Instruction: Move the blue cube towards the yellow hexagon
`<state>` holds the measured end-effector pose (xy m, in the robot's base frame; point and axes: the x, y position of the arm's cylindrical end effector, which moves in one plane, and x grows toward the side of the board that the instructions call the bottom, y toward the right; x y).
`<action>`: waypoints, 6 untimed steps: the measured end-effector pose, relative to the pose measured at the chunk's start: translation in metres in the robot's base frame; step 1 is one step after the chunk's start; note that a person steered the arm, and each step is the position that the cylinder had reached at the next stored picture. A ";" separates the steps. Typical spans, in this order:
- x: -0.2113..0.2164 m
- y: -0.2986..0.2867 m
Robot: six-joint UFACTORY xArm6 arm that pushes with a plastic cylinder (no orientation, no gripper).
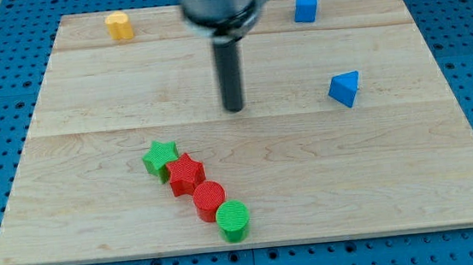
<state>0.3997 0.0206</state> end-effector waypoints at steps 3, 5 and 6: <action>-0.151 0.163; -0.164 0.106; -0.163 0.077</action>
